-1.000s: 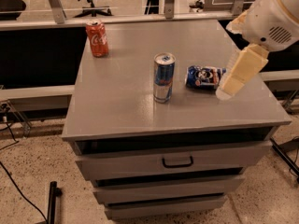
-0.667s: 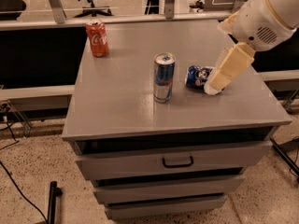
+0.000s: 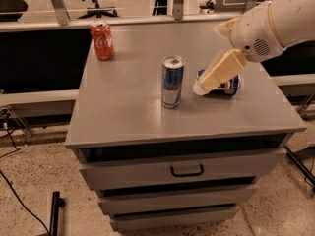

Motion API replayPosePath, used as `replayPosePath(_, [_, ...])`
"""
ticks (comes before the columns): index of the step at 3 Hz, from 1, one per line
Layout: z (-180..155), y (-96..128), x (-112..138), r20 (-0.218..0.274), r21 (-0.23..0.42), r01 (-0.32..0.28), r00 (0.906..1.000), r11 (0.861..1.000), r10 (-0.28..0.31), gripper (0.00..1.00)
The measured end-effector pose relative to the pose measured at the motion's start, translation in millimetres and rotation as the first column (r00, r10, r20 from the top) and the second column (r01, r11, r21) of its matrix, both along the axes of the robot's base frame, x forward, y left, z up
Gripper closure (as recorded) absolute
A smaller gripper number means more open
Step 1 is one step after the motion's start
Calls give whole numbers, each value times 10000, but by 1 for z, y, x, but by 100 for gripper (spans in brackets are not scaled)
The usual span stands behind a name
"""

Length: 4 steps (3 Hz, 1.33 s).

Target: Knock redbull can over

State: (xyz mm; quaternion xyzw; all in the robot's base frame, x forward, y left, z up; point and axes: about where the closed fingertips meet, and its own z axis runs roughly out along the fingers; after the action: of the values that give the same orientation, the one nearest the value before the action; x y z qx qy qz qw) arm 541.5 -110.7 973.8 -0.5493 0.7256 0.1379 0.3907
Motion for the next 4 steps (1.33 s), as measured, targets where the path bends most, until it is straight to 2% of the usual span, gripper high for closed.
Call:
replayPosePath(1, [7,5,5,371,310,52,9993,9995,-63,0])
replayPosePath(2, [7,5,5,335,277,36,9994,9996,-45,0])
replayPosePath(3, [8,4,9,739,893,-63,9973,9960,-3,0])
replayPosePath(4, [5,4,20,1351,1935,-266,9908,9807,3,0])
